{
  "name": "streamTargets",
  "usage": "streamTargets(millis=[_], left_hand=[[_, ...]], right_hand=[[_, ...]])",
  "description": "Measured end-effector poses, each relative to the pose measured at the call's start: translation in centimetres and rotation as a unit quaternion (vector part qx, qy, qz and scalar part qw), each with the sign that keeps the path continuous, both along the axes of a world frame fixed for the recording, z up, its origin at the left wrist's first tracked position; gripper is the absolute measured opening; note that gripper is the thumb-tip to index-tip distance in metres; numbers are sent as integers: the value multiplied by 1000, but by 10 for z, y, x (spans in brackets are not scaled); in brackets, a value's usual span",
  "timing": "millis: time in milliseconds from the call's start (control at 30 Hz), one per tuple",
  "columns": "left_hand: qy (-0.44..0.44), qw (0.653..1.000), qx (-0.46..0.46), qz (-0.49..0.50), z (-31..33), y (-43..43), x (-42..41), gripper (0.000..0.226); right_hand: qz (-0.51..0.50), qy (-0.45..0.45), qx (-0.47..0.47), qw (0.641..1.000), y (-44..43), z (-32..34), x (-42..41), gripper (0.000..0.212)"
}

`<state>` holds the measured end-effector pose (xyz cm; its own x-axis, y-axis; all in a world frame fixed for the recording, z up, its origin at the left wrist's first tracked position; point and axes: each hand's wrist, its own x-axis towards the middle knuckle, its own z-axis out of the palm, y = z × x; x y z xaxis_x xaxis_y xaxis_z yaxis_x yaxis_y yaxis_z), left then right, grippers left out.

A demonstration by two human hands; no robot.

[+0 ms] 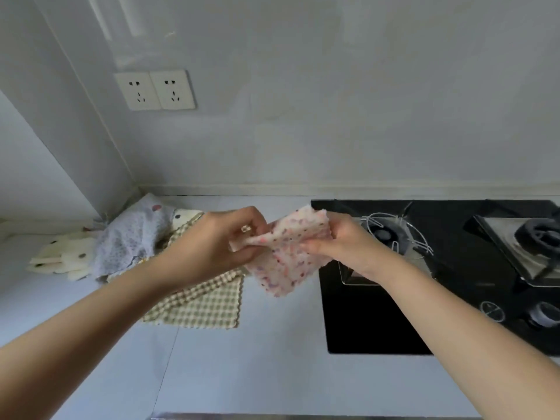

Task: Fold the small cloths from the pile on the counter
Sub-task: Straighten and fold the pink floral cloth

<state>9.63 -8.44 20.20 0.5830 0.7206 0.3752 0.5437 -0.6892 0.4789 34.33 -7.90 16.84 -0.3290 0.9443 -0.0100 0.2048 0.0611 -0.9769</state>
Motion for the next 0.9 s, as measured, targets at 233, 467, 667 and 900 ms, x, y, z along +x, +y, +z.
streamTargets(millis=[233,467,667,900], left_hand=[[19,999,43,-17,76,-23,29,24],[1,998,51,35,95,-44,81,24],[23,996,37,78,80,-53,112,16],[93,994,51,3,95,-24,96,20]], right_hand=[[16,-26,58,998,-34,90,16,18],[-25,-33,177,983,-48,116,68,24],[-21,-81,204,975,-52,122,101,19],[149,-315,280,894,-37,143,107,27]])
